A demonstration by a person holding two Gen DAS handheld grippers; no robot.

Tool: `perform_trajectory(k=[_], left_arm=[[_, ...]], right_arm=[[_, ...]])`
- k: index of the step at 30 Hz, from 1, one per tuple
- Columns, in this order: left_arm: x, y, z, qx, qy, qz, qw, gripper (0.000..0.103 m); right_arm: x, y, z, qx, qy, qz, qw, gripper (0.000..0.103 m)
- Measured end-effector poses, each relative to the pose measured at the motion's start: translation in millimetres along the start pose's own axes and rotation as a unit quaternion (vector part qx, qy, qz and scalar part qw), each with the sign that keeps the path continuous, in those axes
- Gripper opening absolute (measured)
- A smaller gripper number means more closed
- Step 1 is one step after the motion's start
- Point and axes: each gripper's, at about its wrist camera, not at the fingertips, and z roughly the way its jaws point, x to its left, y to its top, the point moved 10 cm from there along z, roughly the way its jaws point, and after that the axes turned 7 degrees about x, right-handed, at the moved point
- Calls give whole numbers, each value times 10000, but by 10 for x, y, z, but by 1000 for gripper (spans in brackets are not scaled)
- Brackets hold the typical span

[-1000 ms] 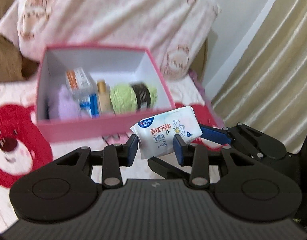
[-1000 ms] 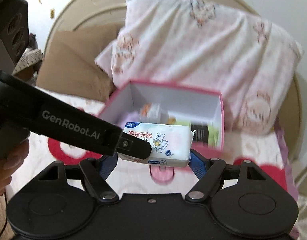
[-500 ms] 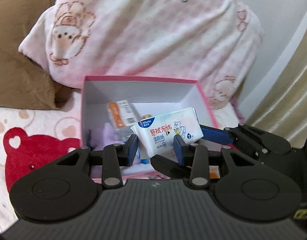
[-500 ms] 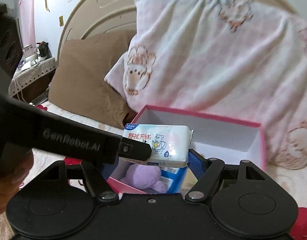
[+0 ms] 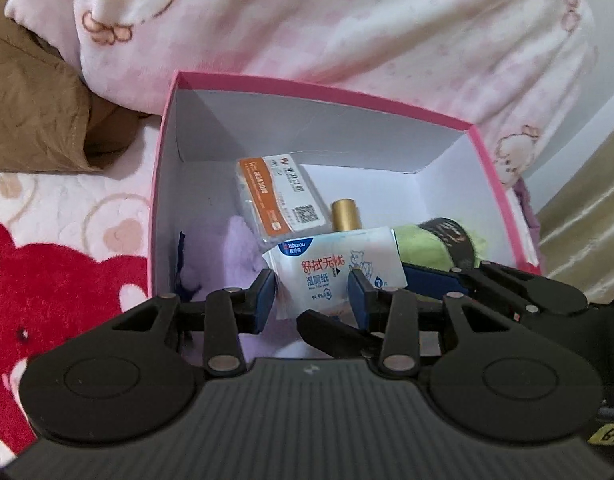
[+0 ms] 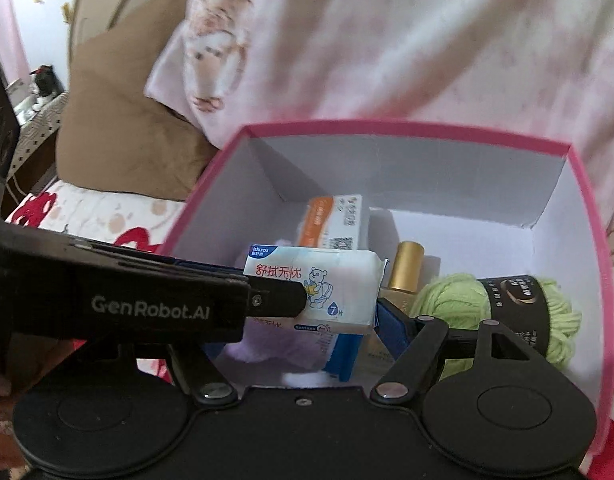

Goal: Organize objects
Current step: 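Open the left tool to drop the packet and withdraw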

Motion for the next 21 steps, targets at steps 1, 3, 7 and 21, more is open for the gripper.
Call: perform_trajectory(k=[1,3,7,21], left_arm=[[27,5,52,44,20,-47,10000,38],[65,0,149,117,51,-138,9998,38],[60,25,216,-2,209,-167,9996,40],[-70,-137,-366,-223,245,-138,9994,65]], right_arm=[[-18,5,53,99,-1,65,9999,78],[-43,-2,170,375,-66,226,9990,78],[-74,17,284,459,-226,296,9983,78],[23,-38,-405,17,-204,277,9994,80]])
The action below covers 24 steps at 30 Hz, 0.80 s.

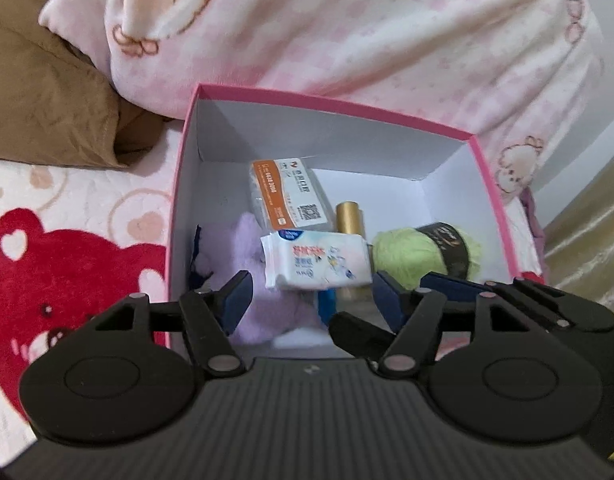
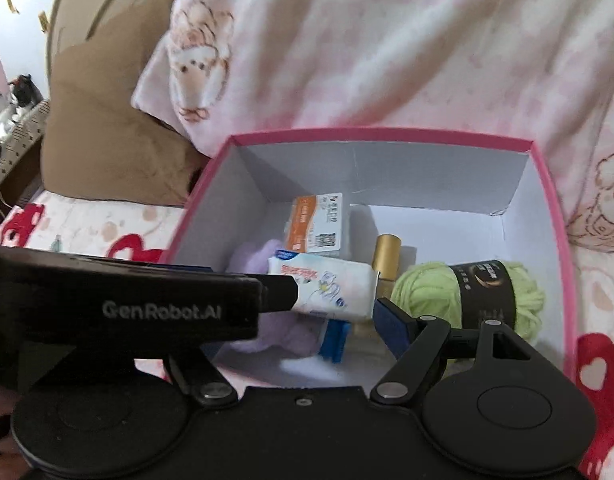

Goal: Organize objects
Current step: 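Open the left tool to drop the packet and withdraw, then move the left tool down to the orange makeup sponge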

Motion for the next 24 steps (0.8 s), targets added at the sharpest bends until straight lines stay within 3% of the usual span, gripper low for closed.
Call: perform_trajectory(k=[11,19,24], left_arm=[[-254,-266,-880,-67,343,665,9972,73],[-579,-571,-1404,-108,310,1026,9942,81],[-734,-756,-1482,-211,638,1327,9889,84]], right_arm=[[154,-226,-877,148,682,379,9968,80],[149,-499,-1460,58,626,178,9979,80],[47,-692,-1732,-46,587,69,9982,80]])
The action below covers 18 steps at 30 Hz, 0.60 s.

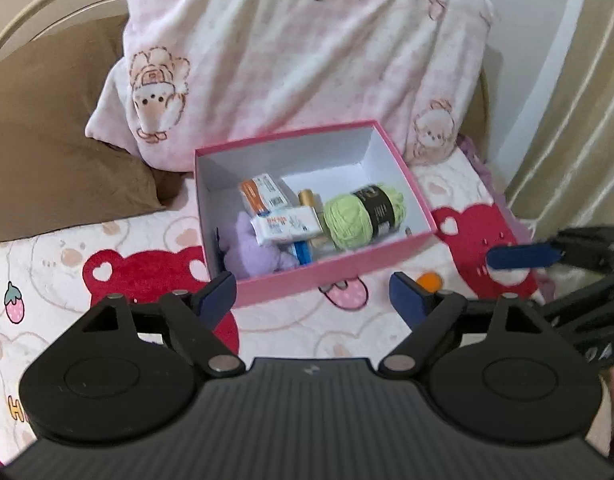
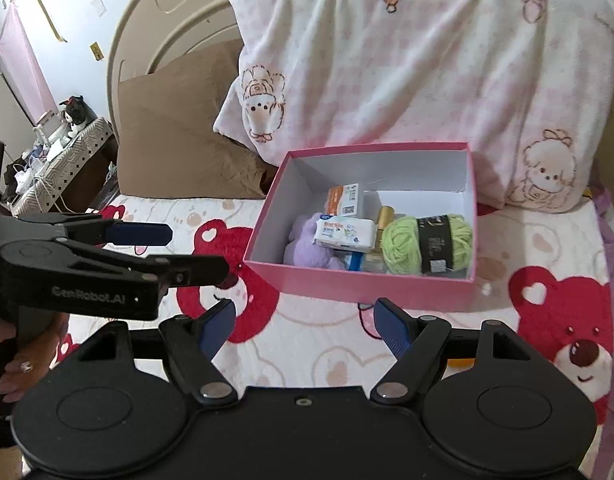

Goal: Organize objects
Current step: 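Move the left tool down to the orange makeup sponge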

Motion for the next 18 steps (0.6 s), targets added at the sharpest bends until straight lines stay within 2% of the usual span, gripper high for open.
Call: perform_trajectory(k=[5,11,13,15,18], left_arm=[[-205,-202,94,205,-196,-17,9996,84],[-453,-436,431,609,-433,-94,9972,84],[-516,-500,578,729,-566,-197,9955,82],[-572,-549,716,789,-607,-240,9947,82],[-654,-609,910,840,-693,-255,9937,82]], right_arm=[[-236,-207,-127,-18,-38,83,10000,80],[-651,-444,-58,28,-78,456,9989,80],[-736,-507,-1,-113,-98,328,9994,81],[-767,-553,66,-475,-71,40,9988,86],[-871,-677,257,-591,-462,-362,9965,86]])
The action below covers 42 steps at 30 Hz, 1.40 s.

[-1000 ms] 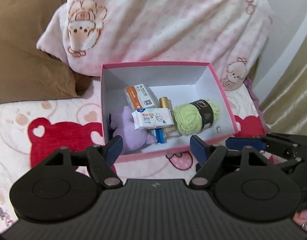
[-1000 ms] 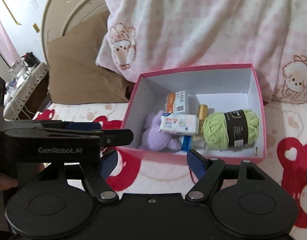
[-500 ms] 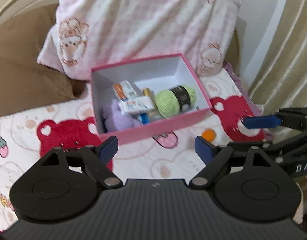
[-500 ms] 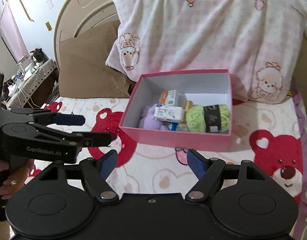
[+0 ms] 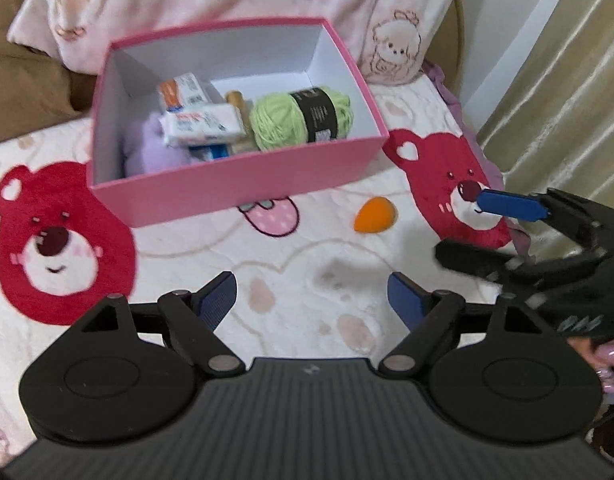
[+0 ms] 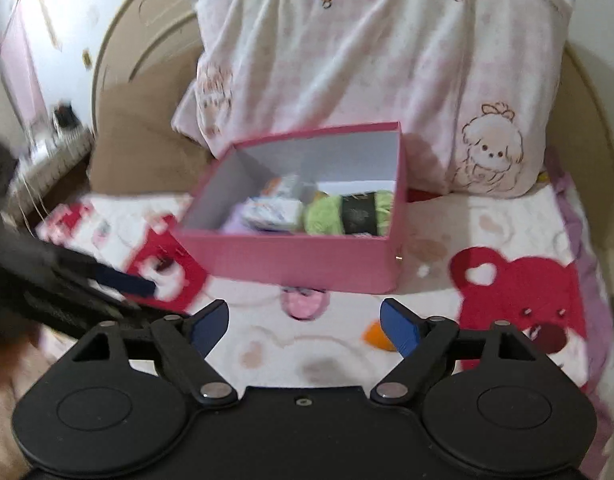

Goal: Organize objects
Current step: 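Move the left tool down to the orange makeup sponge, then close the left tool on the orange sponge and lift it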

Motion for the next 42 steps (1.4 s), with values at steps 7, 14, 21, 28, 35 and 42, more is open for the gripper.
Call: perform_trajectory(k=[7,14,21,28,35,42], left_arm=[[49,104,418,-234,341,-11,9991,82],[-66,283,735,-560,-176,140,9982,80],[-219,399,1139,-535,-702,349,9955,80],[-359,468,1552,-534,-1000,351,9929,76],[-449,471,1724,-490,-1105,139,9926,49],[-495,396,1556,-590,-1250,368,9897,34]], right_arm=[[-188,-294,492,229,-620,-861,9941,86],[-330,-361,989,575,-685,-1273,9878,86],[-599,-423,1271,409,-579,-430,9966,83],[-653,-503,1389,457,-768,-474,9949,64],[-676,-482,1381,347,-840,-576,9942,51],[-582,-445,1303,242,-783,-606,9948,51]])
